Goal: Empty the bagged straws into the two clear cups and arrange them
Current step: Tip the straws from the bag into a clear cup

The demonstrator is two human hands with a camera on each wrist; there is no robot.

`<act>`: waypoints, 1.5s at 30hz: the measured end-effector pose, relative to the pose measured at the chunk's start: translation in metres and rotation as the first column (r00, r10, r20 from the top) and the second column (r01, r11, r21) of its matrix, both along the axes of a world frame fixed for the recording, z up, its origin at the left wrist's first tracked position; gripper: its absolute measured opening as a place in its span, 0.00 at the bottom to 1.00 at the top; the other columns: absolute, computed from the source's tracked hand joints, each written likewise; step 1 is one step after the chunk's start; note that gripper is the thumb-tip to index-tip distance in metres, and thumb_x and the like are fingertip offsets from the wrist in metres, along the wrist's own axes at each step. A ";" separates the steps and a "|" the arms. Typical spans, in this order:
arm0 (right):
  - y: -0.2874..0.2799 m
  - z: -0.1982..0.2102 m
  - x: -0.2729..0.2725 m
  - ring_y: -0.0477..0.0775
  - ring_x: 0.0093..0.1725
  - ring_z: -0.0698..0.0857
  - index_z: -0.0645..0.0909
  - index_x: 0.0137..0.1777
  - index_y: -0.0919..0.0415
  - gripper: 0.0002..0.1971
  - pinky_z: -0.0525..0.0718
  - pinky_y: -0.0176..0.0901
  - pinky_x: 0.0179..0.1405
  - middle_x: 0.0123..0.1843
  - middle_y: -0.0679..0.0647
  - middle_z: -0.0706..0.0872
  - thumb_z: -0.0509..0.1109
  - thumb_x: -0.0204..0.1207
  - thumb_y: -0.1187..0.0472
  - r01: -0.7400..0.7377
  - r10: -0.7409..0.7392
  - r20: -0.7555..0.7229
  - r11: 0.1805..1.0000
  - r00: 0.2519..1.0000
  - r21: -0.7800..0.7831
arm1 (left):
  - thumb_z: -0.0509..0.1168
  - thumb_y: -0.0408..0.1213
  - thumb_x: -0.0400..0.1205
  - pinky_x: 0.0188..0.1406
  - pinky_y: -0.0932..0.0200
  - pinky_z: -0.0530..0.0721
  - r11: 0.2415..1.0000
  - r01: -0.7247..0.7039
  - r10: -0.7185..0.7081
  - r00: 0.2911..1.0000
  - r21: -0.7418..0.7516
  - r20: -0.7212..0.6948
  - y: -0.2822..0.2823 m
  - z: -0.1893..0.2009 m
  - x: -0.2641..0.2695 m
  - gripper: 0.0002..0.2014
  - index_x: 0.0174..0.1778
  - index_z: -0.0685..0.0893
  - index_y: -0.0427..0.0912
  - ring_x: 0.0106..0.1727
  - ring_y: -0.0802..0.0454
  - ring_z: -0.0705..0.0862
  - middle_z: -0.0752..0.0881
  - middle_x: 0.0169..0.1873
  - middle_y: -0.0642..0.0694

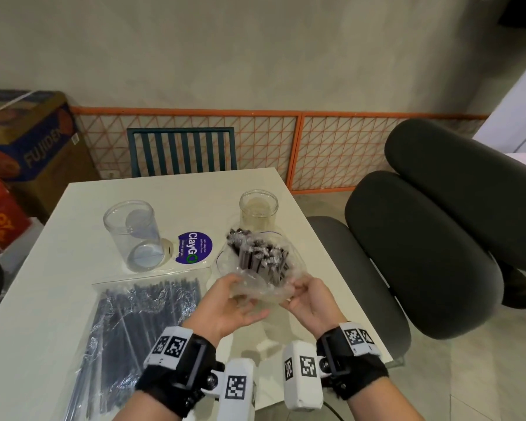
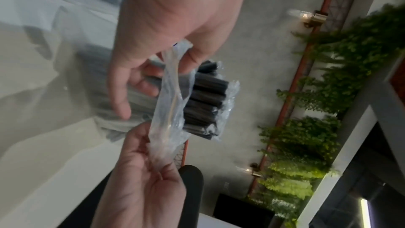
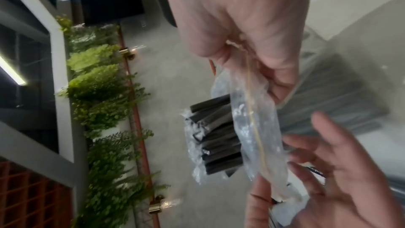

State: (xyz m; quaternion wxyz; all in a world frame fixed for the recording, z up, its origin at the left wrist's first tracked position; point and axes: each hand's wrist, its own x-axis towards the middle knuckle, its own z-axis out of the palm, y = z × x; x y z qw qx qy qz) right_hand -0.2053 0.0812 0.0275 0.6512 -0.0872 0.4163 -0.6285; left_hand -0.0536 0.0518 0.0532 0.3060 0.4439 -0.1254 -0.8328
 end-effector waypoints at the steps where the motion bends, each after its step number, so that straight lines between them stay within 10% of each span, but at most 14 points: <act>1: 0.001 0.003 -0.001 0.54 0.33 0.78 0.75 0.31 0.62 0.10 0.77 0.50 0.39 0.31 0.56 0.75 0.58 0.62 0.76 -0.033 0.033 -0.039 0.999 0.999 -0.021 | 0.59 0.31 0.79 0.49 0.36 0.83 0.998 0.048 -0.048 0.999 0.029 -0.014 0.000 0.003 0.002 0.04 0.42 0.77 0.34 0.40 0.43 0.78 0.77 0.36 0.38; 8: -0.002 0.016 0.005 0.57 0.39 0.81 0.65 0.68 0.53 0.32 0.82 0.45 0.32 0.52 0.68 0.79 0.57 0.69 0.83 -0.139 0.136 -0.338 0.990 0.931 0.015 | 0.52 0.12 0.78 0.48 0.49 0.86 0.981 0.076 -0.071 0.997 -0.178 0.034 0.003 0.009 -0.011 0.13 0.42 0.75 0.34 0.37 0.44 0.85 0.85 0.26 0.40; 12: -0.010 0.012 -0.001 0.60 0.40 0.82 0.73 0.64 0.62 0.30 0.84 0.48 0.37 0.44 0.67 0.80 0.58 0.65 0.86 -0.118 0.120 -0.124 0.993 0.985 0.027 | 0.52 0.12 0.77 0.40 0.49 0.88 0.997 0.032 -0.037 0.995 -0.064 -0.091 -0.002 -0.003 -0.004 0.15 0.47 0.76 0.35 0.40 0.41 0.88 0.84 0.39 0.35; 16: -0.015 -0.006 0.006 0.66 0.52 0.78 0.68 0.31 0.67 0.17 0.79 0.73 0.58 0.43 0.64 0.71 0.58 0.42 0.83 -0.082 0.075 0.060 0.989 0.995 0.123 | 0.51 0.14 0.77 0.41 0.40 0.88 0.997 -0.072 0.072 0.997 -0.026 0.029 -0.005 -0.013 0.017 0.14 0.42 0.75 0.35 0.43 0.41 0.82 0.79 0.42 0.35; 20: -0.010 0.001 0.005 0.70 0.55 0.79 0.77 0.47 0.72 0.24 0.69 0.77 0.68 0.53 0.69 0.79 0.62 0.45 0.78 -0.122 0.126 -0.048 0.990 0.991 0.072 | 0.56 0.30 0.80 0.41 0.39 0.83 0.960 -0.236 0.262 0.947 -0.153 0.187 -0.024 -0.006 0.028 0.03 0.45 0.73 0.41 0.47 0.42 0.78 0.76 0.48 0.39; 24: -0.002 0.003 0.002 0.65 0.52 0.85 0.83 0.50 0.65 0.17 0.81 0.66 0.58 0.51 0.64 0.88 0.55 0.70 0.63 -0.259 0.273 -0.134 0.960 0.953 0.110 | 0.63 0.39 0.80 0.43 0.37 0.87 0.980 0.093 -0.017 0.918 -0.175 0.395 -0.038 0.001 0.011 0.24 0.72 0.70 0.39 0.59 0.30 0.81 0.80 0.57 0.34; 27: 0.003 0.010 -0.008 0.56 0.44 0.81 0.75 0.58 0.56 0.24 0.86 0.51 0.41 0.49 0.57 0.78 0.62 0.73 0.38 -0.261 0.427 -0.547 0.897 0.720 0.357 | 0.56 0.29 0.83 0.63 0.36 0.79 0.945 0.201 -0.037 0.848 -0.257 0.528 -0.034 -0.005 0.003 0.16 0.67 0.77 0.33 0.67 0.33 0.77 0.81 0.59 0.36; 30: 0.000 0.011 -0.024 0.58 0.67 0.72 0.55 0.79 0.48 0.34 0.81 0.54 0.61 0.72 0.57 0.64 0.69 0.77 0.55 -0.124 0.260 -0.898 0.965 0.355 0.231 | 0.49 0.21 0.82 0.57 0.41 0.82 0.911 0.253 0.012 0.772 -0.325 0.635 -0.032 -0.012 -0.004 0.18 0.58 0.81 0.37 0.56 0.43 0.77 0.77 0.50 0.46; 32: -0.006 0.013 -0.023 0.50 0.65 0.74 0.59 0.80 0.50 0.32 0.77 0.43 0.60 0.67 0.55 0.74 0.64 0.78 0.68 -0.219 0.247 -0.938 0.956 0.243 0.195 | 0.49 0.21 0.81 0.44 0.49 0.81 0.909 0.203 0.055 0.806 -0.364 0.589 -0.033 -0.018 -0.004 0.18 0.57 0.80 0.37 0.45 0.46 0.78 0.80 0.48 0.43; 36: -0.017 -0.006 -0.032 0.57 0.45 0.84 0.77 0.65 0.67 0.21 0.76 0.38 0.29 0.47 0.59 0.86 0.52 0.76 0.75 -0.024 0.265 -0.826 0.956 0.498 0.293 | 0.59 0.35 0.84 0.30 0.55 0.78 0.957 0.023 0.136 0.847 -0.290 0.513 -0.036 -0.030 0.006 0.12 0.63 0.73 0.39 0.44 0.46 0.78 0.79 0.54 0.37; 39: -0.018 -0.012 -0.030 0.63 0.45 0.85 0.79 0.53 0.70 0.11 0.87 0.54 0.42 0.45 0.62 0.85 0.56 0.79 0.68 -0.002 0.201 -0.676 0.959 0.709 0.284 | 0.59 0.55 0.81 0.39 0.48 0.86 0.948 0.278 -0.142 0.801 -0.152 0.582 -0.026 -0.027 0.012 0.19 0.62 0.68 0.48 0.58 0.40 0.78 0.74 0.60 0.41; 42: -0.016 0.000 -0.014 0.56 0.52 0.83 0.79 0.53 0.62 0.12 0.81 0.58 0.61 0.44 0.52 0.82 0.61 0.79 0.55 -0.083 0.227 -0.737 0.970 0.636 0.228 | 0.58 0.42 0.85 0.45 0.40 0.85 0.966 0.241 -0.171 0.867 -0.094 0.467 -0.021 -0.023 0.007 0.16 0.67 0.69 0.41 0.48 0.38 0.80 0.76 0.48 0.41; 45: -0.016 0.002 -0.012 0.52 0.44 0.81 0.79 0.45 0.61 0.09 0.79 0.44 0.44 0.41 0.52 0.82 0.61 0.82 0.58 0.002 0.142 -0.809 0.985 0.571 0.174 | 0.49 0.29 0.86 0.48 0.40 0.81 0.998 0.035 -0.021 0.959 -0.044 0.282 -0.029 -0.029 0.006 0.14 0.62 0.76 0.33 0.37 0.41 0.78 0.81 0.47 0.32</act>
